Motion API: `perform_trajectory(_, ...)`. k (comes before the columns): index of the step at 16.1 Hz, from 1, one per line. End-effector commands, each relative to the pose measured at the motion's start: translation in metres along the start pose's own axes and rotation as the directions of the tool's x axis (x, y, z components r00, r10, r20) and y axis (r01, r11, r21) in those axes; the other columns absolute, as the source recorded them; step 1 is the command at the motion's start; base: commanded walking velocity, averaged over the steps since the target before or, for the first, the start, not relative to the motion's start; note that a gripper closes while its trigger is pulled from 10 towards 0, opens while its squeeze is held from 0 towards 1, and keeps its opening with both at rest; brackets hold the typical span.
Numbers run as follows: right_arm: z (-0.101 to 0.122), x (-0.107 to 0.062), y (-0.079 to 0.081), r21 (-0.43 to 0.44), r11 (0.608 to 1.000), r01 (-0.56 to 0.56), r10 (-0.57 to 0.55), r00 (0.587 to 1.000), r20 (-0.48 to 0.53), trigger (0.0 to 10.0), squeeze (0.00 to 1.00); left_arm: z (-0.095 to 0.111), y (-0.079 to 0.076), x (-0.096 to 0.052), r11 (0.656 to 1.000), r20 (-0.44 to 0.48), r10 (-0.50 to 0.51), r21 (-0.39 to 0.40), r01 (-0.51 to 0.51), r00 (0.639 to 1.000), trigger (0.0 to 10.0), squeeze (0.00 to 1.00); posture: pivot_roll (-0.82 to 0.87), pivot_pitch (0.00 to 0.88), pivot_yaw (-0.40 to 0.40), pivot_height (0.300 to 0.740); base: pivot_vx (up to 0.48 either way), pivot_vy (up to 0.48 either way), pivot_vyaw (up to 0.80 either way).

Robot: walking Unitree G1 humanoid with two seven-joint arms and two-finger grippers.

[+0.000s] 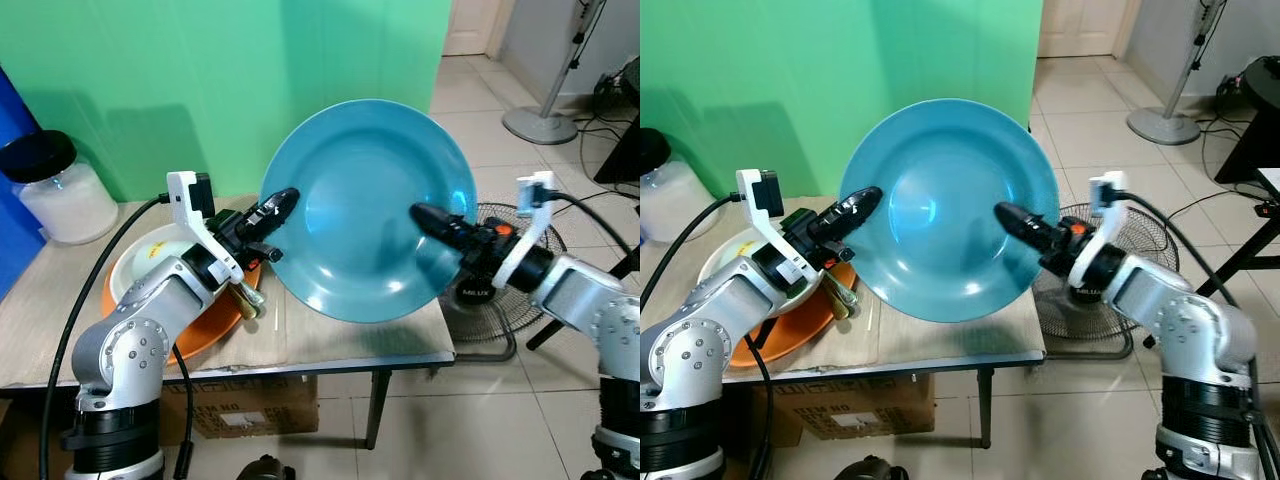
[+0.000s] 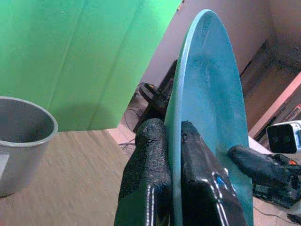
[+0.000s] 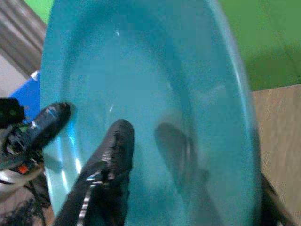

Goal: Setting the table

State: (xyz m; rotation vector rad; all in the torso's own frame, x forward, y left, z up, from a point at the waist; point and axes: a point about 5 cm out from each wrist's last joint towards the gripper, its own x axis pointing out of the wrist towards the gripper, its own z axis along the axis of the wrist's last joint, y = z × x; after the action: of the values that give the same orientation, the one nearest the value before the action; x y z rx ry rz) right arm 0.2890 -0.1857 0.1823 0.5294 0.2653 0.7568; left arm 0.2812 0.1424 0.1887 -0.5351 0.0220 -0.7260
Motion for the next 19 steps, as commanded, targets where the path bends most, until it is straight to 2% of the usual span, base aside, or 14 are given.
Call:
perform_trajectory(1, 0.001, 0.004, 0.006, -0.037, 0.999, -0.01, 0.01, 1.0, -0.004, 0.0, 0.0, 0.007, 0.0, 0.001, 1.0, 0.027, -0.007, 0.022, 0.006, 1.0, 0.0, 0.0, 0.02, 0.0, 0.093, 0.74, 0.0, 0.0, 0.0)
perform_trajectory(4, 0.001, 0.005, 0.003, -0.054, 0.998, 0.016, -0.016, 1.0, 0.002, 0.0, 0.0, 0.007, 0.0, 0.0, 1.0, 0.02, -0.008, 0.023, 0.008, 1.0, 0.0, 0.0, 0.02, 0.0, 0.093, 0.74, 0.0, 0.0, 0.0)
perform_trajectory(6, -0.002, 0.006, 0.004, -0.016, 1.0, 0.007, -0.007, 1.0, 0.029, 0.0, 0.0, 0.005, 0.002, -0.001, 1.0, 0.013, 0.001, 0.02, -0.002, 1.0, 0.0, 0.0, 0.03, 0.0, 0.088, 0.74, 0.0, 0.0, 0.0)
perform_trajectory(9, -0.005, 0.008, 0.005, -0.027, 0.999, 0.019, -0.017, 0.999, 0.045, 0.0, 0.0, 0.005, 0.0, 0.0, 1.0, 0.003, -0.002, 0.024, 0.002, 1.0, 0.0, 0.0, 0.04, 0.0, 0.09, 0.74, 0.0, 0.0, 0.0)
perform_trajectory(15, -0.012, 0.002, 0.015, 0.02, 0.997, -0.07, 0.069, 0.996, 0.064, 0.0, 0.0, -0.002, -0.008, 0.0, 1.0, -0.024, -0.003, 0.031, 0.004, 1.0, 0.0, 0.0, 0.06, 0.0, 0.063, 0.74, 0.0, 0.0, 0.0)
perform_trajectory(16, -0.013, 0.001, 0.016, 0.031, 0.996, -0.079, 0.077, 0.994, 0.073, 0.0, 0.0, -0.004, -0.007, 0.002, 0.999, -0.04, 0.026, 0.042, -0.024, 0.999, 2.1, 0.0, 0.06, 0.0, 0.062, 0.74, 0.0, 0.0, 0.0)
perform_trajectory(17, -0.013, 0.0, 0.017, 0.037, 0.996, -0.082, 0.079, 0.994, 0.078, 0.0, 0.0, -0.005, -0.005, 0.003, 0.998, -0.052, 0.051, 0.048, -0.048, 0.997, 10.0, 0.0, 0.06, 0.0, 0.062, 0.74, 0.0, 0.0, 0.0)
perform_trajectory(18, -0.013, -0.001, 0.017, 0.039, 0.996, -0.078, 0.075, 0.994, 0.08, 0.0, 0.0, -0.005, -0.005, 0.003, 0.998, -0.043, 0.048, 0.034, -0.046, 0.998, 10.0, 0.33, 0.06, 0.0, 0.061, 0.74, 0.0, 0.0, 0.0)
perform_trajectory(19, -0.013, -0.002, 0.016, 0.041, 0.996, -0.077, 0.073, 0.994, 0.082, 0.0, 0.0, -0.006, -0.006, 0.003, 0.999, -0.035, 0.049, 0.025, -0.048, 0.998, 10.0, 1.0, 0.06, 0.0, 0.061, 0.74, 0.0, 0.0, 0.0)
